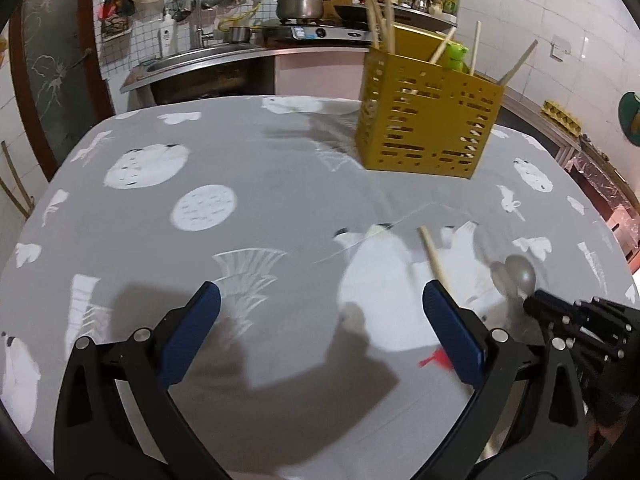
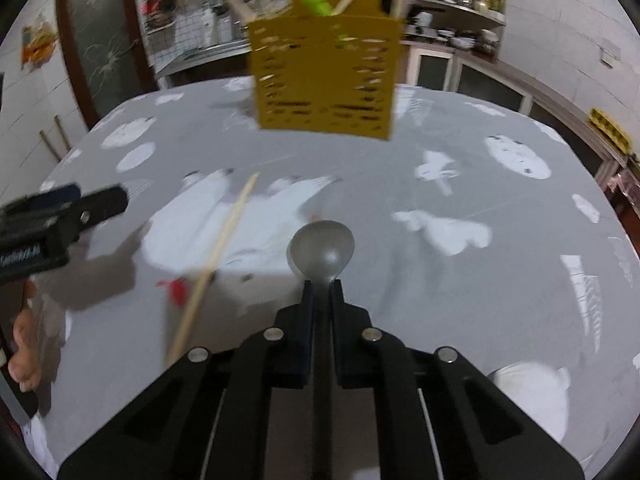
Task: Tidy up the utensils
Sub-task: 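Close the right tool on the metal spoon's handle, then grasp the last chopstick with the left tool while the right tool holds the spoon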
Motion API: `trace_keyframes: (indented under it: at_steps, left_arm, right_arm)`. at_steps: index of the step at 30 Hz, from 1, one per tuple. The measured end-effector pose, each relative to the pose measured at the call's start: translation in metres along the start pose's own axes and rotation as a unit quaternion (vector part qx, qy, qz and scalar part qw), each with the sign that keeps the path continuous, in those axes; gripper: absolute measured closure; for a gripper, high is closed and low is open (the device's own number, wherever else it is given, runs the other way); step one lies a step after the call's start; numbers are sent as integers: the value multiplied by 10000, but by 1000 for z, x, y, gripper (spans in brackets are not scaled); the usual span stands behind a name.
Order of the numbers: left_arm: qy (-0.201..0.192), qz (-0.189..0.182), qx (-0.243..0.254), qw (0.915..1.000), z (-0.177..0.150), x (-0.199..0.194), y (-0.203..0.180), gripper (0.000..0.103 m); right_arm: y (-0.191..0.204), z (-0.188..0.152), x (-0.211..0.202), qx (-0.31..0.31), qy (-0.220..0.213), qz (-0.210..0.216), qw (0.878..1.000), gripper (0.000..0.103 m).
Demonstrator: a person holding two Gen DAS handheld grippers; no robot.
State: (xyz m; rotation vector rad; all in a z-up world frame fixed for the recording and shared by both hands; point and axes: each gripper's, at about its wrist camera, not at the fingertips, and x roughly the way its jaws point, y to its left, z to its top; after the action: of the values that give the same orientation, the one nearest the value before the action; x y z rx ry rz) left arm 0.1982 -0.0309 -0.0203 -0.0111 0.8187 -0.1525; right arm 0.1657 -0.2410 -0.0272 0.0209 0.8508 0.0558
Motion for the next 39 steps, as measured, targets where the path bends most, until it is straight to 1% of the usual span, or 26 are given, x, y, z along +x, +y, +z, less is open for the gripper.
trace_keyframes:
  at_steps: [3, 5, 8, 12, 13, 15, 17, 19, 21, 24, 26, 27, 29, 30, 32, 34, 39]
  left_arm:
    - [78, -62, -25, 9999, 6, 10, -14, 5]
    - [160, -166, -46, 9997, 9, 19, -25, 5]
    - [264, -227, 14, 9994, 11, 30, -41, 5]
    - [445, -256, 88, 9986, 13, 45, -62, 6]
    - [487, -284, 75, 9984, 14, 49, -65, 9]
    - [575, -392, 88, 9975, 16, 54, -71, 18]
    - [661, -440, 133, 9968, 16, 59, -76, 36]
    - [825, -545, 122, 9950, 17, 66, -80, 45]
    - [815, -515, 86, 9953, 17, 68, -81, 47]
    - [820, -442, 114, 9956, 19, 71, -82, 57]
    - [837, -384, 163, 9956, 21, 74, -83, 66]
    - [862, -371, 174, 9954, 22, 74, -83, 68]
    - [908, -365, 181, 9950, 24, 76, -84, 79]
    - [940, -384, 177, 9947, 25, 77, -84, 82]
    - [988, -425, 164, 9941, 27, 78, -81, 91]
    - [1033, -481, 163, 9934, 29, 79, -80, 96]
    - [1062, -576, 116, 9926, 32, 79, -79, 97]
  right_arm:
    - [-24, 9, 8, 269, 17, -125, 9996, 95]
    - [-37, 13, 14, 401, 43, -171, 9990, 95]
    - [-48, 18, 23, 484, 63, -244, 9985, 95]
    - [-55, 22, 30, 553, 64, -222, 9982, 95]
    - [-57, 23, 31, 573, 61, -207, 9981, 95]
    - [-58, 24, 32, 571, 75, -190, 9982, 95]
    - [-58, 24, 35, 549, 109, -182, 9983, 95]
    - [-58, 25, 37, 541, 160, -175, 9983, 94]
    - [-58, 27, 40, 521, 239, -165, 9982, 94]
    - [-58, 30, 41, 498, 328, -177, 9981, 94]
    - [-57, 33, 44, 456, 387, -200, 9980, 94]
    - [-56, 35, 46, 430, 436, -216, 9979, 94]
    - [-56, 38, 48, 416, 529, -229, 9975, 93]
    - [-56, 40, 49, 425, 598, -228, 9970, 93]
    - [-55, 43, 52, 413, 718, -240, 9963, 93]
    - [-53, 46, 54, 380, 802, -267, 9957, 93]
    - [-56, 45, 53, 491, 705, -214, 9961, 93]
